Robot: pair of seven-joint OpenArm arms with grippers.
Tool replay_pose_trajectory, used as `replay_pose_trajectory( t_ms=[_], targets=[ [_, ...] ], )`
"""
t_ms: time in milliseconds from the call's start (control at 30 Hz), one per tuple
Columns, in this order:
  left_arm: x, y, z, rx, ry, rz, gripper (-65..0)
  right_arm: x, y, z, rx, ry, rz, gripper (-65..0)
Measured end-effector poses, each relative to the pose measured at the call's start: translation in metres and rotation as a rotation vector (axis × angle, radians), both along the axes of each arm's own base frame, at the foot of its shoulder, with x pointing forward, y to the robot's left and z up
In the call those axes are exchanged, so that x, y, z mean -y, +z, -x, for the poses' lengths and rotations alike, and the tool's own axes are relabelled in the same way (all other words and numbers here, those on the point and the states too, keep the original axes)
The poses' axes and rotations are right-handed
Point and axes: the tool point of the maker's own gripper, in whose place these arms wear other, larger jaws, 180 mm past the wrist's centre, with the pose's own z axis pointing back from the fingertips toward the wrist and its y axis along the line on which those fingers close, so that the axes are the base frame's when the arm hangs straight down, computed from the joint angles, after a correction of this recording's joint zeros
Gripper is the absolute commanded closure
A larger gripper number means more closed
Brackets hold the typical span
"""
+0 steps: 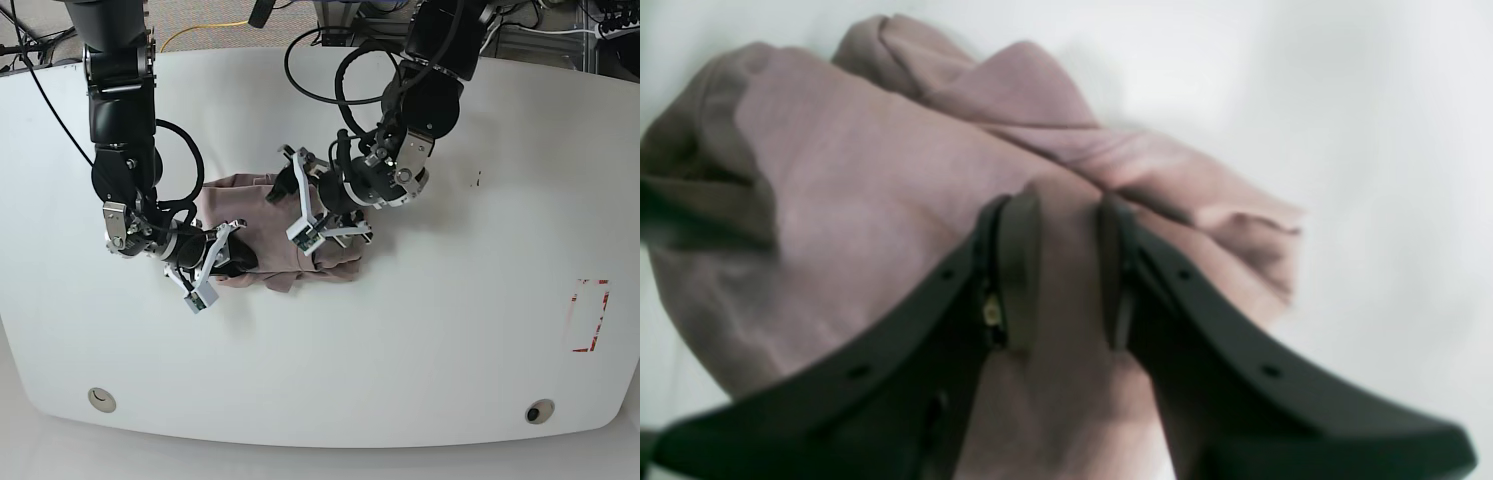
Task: Fold the T-shirt properly
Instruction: 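Grasp the folded bundle's edge with the left gripper and tuck it under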
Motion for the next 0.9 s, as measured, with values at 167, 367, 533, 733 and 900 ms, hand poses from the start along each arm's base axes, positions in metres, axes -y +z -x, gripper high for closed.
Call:
replay_pose_trajectory(
  t_ms=[167, 367, 533, 733, 900],
  targets=[
    [-0.024, -0.008, -0.008, -0.009, 0.051, -0.024, -39.0, 0.012, -0.021, 0.011, -0.046, -0.04, -0.012, -13.8],
    [-0.09, -0.038, -0.029, -0.025, 0.101, -0.167, -39.0, 0.016, -0.02, 0.032, -0.023, -0.036, -0.014, -13.8],
    [-0.1, -0.047, -0.062, -0.004, 0.124, -0.132, -39.0, 0.013, -0.024, 0.06, -0.045, -0.007, 0.017, -13.6],
    [-0.111, -0.048, -0.096, -0.018, 0.156, -0.146, -39.0, -0.019, -0.018, 0.087, -0.036, 0.034, 0.0, -13.6],
    [-0.118, -0.044, -0.108, -0.01, 0.163, -0.183, -39.0, -0.056, -0.01, 0.099, -0.074, -0.013, -0.054, -13.6]
  ],
)
